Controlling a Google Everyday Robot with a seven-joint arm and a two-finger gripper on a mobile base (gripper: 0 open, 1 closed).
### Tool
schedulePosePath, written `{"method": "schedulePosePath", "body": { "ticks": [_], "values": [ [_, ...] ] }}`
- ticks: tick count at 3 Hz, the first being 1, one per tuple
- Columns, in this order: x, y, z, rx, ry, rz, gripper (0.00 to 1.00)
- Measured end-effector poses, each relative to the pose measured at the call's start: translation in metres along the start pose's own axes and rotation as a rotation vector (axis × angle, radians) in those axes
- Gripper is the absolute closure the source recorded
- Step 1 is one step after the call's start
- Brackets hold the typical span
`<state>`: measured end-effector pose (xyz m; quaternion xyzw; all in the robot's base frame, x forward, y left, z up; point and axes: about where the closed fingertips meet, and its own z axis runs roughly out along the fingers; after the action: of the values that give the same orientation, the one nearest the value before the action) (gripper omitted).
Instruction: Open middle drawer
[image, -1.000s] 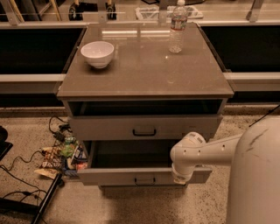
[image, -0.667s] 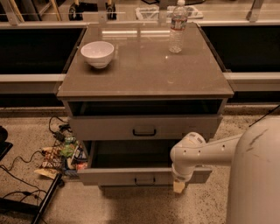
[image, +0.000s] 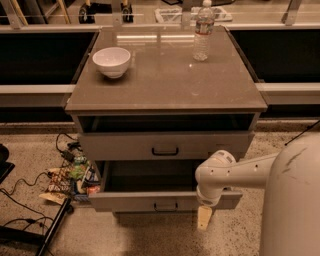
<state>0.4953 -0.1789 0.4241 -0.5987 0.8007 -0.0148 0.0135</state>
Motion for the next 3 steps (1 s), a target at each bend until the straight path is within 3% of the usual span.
{"method": "schedulePosePath", "body": {
  "ticks": [1,2,3],
  "values": [
    [-0.008,-0.011,0.002,0.001,-0.025,-0.063,0.00],
    [-0.017,-0.004,0.013,-0.035,-0.059,-0.119,0.00],
    [-0.027,0.021,0.016,-0.066,-0.075,-0.143,0.20]
  ]
}}
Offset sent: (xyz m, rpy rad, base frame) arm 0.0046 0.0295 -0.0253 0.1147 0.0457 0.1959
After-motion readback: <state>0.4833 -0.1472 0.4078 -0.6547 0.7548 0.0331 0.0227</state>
